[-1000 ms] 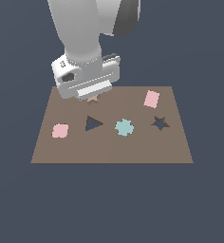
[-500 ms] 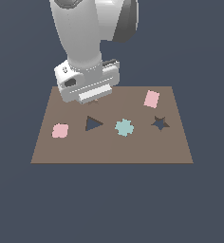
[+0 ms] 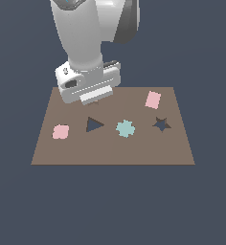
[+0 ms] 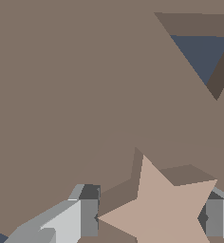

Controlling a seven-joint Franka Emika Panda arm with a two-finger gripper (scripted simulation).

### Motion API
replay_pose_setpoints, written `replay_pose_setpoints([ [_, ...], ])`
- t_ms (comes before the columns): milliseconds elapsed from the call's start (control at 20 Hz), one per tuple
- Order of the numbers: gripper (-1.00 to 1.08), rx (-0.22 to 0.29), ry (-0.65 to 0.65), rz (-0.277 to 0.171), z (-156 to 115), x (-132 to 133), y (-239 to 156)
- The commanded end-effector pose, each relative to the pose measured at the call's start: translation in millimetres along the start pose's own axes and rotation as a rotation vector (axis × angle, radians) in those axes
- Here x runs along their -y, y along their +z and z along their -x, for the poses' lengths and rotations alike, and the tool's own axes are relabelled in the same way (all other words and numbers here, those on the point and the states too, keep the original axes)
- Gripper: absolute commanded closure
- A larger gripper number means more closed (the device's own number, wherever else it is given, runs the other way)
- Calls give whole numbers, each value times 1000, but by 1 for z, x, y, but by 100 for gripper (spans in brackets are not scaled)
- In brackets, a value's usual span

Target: Insert a designated object into the corresponding slot on a board.

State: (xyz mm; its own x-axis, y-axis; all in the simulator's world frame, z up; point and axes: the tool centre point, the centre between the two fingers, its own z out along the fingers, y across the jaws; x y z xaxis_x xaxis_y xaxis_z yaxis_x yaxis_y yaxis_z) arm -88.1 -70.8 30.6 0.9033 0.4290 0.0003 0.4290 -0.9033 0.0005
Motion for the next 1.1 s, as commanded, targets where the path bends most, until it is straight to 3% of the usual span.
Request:
replay_pose_setpoints([
  [0, 108, 0, -1, 0, 0, 0, 1],
  [500, 108, 0, 29, 0, -3, 9, 0],
  [1050, 108, 0, 164, 0, -23, 46, -2],
])
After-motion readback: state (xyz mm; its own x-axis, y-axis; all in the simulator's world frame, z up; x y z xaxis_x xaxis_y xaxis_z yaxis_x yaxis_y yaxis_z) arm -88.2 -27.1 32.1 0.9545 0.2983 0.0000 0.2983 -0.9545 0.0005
